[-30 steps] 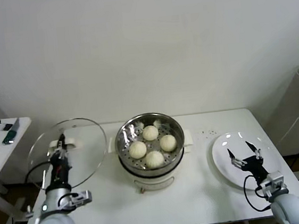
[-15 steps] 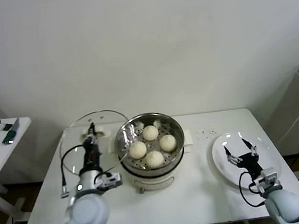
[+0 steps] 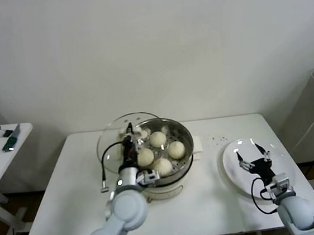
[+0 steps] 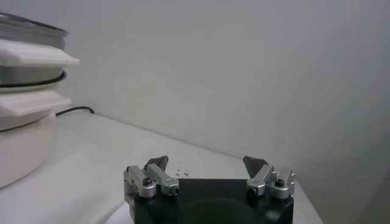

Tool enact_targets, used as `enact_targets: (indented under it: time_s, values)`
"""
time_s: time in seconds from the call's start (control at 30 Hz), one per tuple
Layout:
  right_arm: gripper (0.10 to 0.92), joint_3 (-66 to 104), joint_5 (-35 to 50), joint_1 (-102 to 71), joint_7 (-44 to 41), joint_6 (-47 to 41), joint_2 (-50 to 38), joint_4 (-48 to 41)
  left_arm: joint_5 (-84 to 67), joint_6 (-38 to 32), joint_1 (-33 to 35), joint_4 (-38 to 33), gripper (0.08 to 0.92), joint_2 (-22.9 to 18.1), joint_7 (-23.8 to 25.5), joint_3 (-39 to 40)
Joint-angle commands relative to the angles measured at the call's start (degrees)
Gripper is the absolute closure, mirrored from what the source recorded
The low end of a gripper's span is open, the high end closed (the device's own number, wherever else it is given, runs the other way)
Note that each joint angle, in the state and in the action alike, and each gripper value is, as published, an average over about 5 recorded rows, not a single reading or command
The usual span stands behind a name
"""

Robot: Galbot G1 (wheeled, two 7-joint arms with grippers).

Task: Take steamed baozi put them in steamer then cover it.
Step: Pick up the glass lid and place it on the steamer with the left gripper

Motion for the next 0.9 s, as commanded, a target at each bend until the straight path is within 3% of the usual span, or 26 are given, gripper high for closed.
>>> enact_targets:
  time_s: [0.03, 0.9]
  values:
    - [0.203, 0.24, -0.58, 0.24, -0.03, 0.15, 0.31, -0.56, 3.13, 2.77, -2.83, 3.89, 0.856, -8.12, 1.61, 4.38]
    - [0.203, 1.16, -1.02, 0.94, -0.47, 0.86, 1.31, -1.52, 5.49, 2.14, -2.8, 6.97, 0.856, -8.72, 3.86, 5.53]
